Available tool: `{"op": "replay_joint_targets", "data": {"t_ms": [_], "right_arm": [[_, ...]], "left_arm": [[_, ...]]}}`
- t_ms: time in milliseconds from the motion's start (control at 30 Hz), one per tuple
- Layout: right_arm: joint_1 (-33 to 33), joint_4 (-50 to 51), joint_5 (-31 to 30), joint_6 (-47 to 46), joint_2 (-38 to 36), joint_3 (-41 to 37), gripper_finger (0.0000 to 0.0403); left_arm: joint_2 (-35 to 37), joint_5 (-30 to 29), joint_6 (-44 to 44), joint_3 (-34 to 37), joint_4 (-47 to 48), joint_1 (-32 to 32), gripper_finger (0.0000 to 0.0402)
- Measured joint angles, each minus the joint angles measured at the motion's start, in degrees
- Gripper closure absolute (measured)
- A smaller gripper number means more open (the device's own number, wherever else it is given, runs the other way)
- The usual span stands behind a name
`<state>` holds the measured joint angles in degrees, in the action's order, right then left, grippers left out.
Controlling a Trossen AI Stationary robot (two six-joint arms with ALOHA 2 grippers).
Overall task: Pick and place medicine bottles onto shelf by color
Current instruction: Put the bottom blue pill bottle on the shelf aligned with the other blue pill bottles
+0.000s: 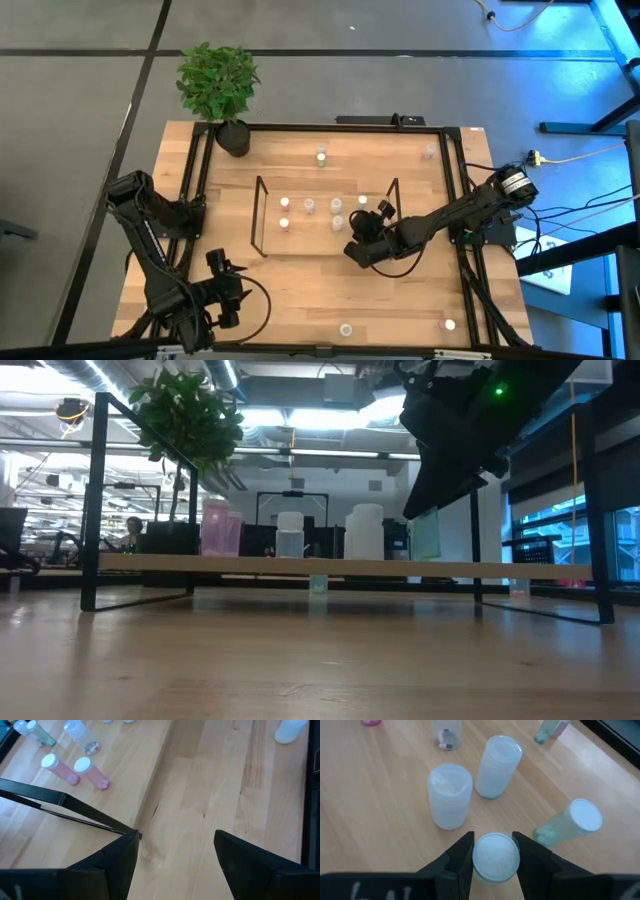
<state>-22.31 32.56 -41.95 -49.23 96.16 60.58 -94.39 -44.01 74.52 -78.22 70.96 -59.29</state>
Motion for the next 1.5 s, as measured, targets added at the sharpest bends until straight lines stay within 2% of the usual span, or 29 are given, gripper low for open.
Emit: {"op": "replay_joint_targets", "data": {"t_ms": [733, 1167, 1500], "right_arm": [[0.0, -0.2, 0.8, -1.3, 1.6, 0.1, 0.0275], [0.0, 0.0, 3.6, -1.3, 1.8, 0.0, 0.0210], [0.0, 0.0, 3.2, 0.1, 1.8, 0.0, 0.0201]], "left_arm": [[0.0, 0.2, 0.0, 0.0, -0.2, 0.0, 0.0149], [0.0, 0.2, 0.0, 0.0, -0.2, 0.0, 0.0149], [0.0, 0.2, 0.0, 0.0, -0.2, 0.0, 0.0149]]}}
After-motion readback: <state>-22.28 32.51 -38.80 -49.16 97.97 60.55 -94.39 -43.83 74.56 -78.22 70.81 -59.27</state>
